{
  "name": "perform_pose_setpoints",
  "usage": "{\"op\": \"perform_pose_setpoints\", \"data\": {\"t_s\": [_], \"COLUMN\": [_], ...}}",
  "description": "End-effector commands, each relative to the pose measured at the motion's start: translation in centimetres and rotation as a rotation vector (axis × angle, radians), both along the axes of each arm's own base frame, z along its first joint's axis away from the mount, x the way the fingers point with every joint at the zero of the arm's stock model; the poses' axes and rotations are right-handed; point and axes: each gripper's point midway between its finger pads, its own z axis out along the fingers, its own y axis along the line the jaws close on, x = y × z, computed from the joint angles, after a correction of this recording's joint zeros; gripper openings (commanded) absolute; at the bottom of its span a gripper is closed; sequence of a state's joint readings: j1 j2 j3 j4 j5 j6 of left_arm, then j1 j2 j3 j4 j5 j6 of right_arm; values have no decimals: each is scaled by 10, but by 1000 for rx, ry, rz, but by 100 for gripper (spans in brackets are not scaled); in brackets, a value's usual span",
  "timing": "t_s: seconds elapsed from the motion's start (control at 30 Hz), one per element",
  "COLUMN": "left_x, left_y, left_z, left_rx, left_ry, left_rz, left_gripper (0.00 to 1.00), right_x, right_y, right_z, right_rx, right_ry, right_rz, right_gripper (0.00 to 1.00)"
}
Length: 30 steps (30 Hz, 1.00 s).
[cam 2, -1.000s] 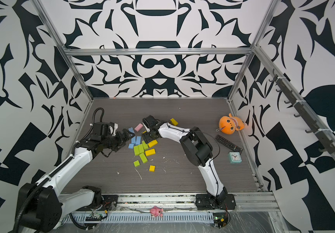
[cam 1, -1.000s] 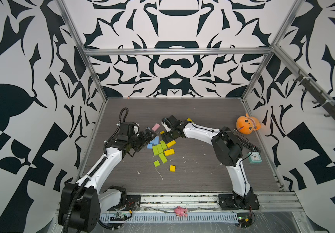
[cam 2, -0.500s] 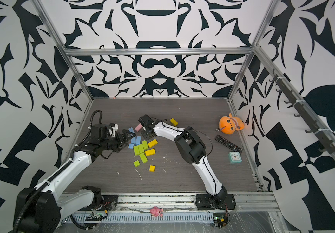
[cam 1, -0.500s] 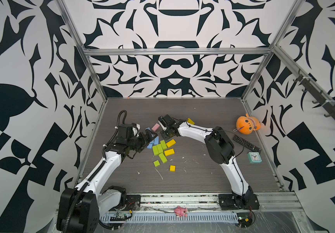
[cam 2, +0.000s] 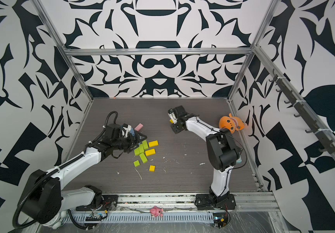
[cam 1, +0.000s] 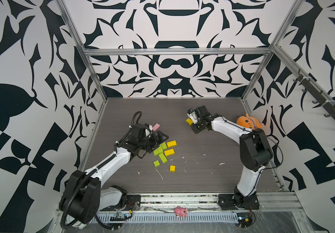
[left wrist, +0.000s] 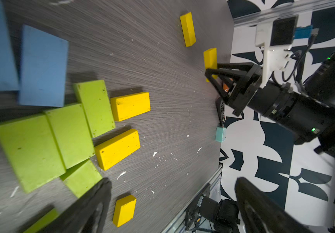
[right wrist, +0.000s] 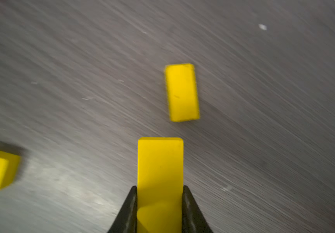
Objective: Assemble the letter v with building blocks
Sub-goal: Pick up the building block from the center of the board, then assemble the building block at the center of the board.
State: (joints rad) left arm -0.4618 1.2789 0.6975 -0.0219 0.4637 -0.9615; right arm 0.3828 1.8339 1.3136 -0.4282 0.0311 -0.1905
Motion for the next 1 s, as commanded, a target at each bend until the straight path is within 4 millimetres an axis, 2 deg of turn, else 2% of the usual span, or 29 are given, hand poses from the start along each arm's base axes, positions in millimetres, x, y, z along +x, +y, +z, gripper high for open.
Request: {"op": "perform_pose_setpoints", "data": {"t_s": [0.0, 0.17, 0.5, 0.63, 0.97], "left_x": [17, 15, 13, 14, 13], "left_y": [-25, -44, -42, -41, -42], "left_z": [16, 18, 7, 5, 4], "left_rx": [-46, -46, -10, -6, 3], "left_ry": [-46, -45, -22, -18, -14], "left_rz": [2, -26, -26, -16, -23], "left_gripper": [99, 99, 99, 99, 99], "right_x": [-9, -2, 5, 8, 18], "right_y": [-1, -10, -10, -13, -20], "right_z": [-14, -33, -67, -71, -74], "right_rx": [-21, -57, -72, -69, -95], "right_ry": [10, 49, 111, 112, 127], "right_rz": [124, 151, 170, 163, 141], "right_gripper": [12, 12, 15, 19, 20]}}
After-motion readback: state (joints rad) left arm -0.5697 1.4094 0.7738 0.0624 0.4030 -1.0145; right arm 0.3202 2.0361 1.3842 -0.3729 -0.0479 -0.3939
